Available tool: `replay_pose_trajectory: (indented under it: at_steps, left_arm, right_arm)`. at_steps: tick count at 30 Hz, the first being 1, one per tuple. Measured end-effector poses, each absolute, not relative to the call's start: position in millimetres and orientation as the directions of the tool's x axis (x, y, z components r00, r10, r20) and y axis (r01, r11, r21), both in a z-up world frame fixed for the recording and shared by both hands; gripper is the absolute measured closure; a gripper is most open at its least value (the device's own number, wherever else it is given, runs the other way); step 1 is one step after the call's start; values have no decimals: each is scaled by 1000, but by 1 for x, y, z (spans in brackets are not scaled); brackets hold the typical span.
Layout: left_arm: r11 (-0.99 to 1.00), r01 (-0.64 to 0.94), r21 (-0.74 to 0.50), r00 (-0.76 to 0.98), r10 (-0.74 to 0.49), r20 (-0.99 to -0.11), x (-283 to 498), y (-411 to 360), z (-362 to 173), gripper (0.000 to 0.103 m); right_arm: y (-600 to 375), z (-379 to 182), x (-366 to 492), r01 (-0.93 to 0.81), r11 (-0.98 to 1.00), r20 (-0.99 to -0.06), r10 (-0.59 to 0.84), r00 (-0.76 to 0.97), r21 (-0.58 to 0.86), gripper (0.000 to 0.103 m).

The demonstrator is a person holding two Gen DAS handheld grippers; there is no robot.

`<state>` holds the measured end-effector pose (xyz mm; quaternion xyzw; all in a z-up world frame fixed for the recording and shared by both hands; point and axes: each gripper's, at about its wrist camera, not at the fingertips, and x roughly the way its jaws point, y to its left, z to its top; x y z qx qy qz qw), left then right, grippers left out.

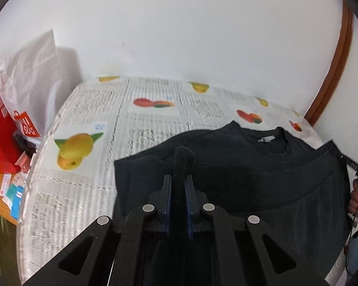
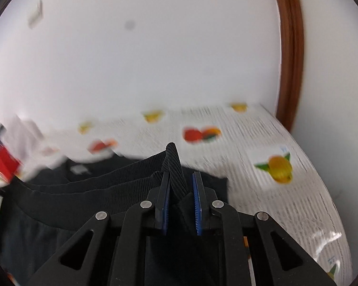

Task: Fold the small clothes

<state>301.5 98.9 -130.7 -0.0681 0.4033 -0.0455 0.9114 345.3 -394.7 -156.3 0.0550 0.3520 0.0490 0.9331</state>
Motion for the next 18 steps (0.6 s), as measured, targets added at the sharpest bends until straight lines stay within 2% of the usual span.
replay_pose_trajectory:
  at_steps: [5, 11, 18]
  left_arm:
    - [991, 20, -133, 638, -115, -762, 309, 97, -146, 93]
    - [993, 20, -119, 627, -105, -772, 309, 96, -150, 93]
    - [999, 11, -52, 639, -47, -768, 297, 90, -140, 83]
  right_arm:
    - [-392, -199, 368, -5, 995, -750, 78, 657, 99, 86]
    - [-383, -204, 374, -14, 1000, -784, 30, 620, 26, 83]
    - [-376, -185, 354, -7, 1000, -783, -1, 622, -7, 68]
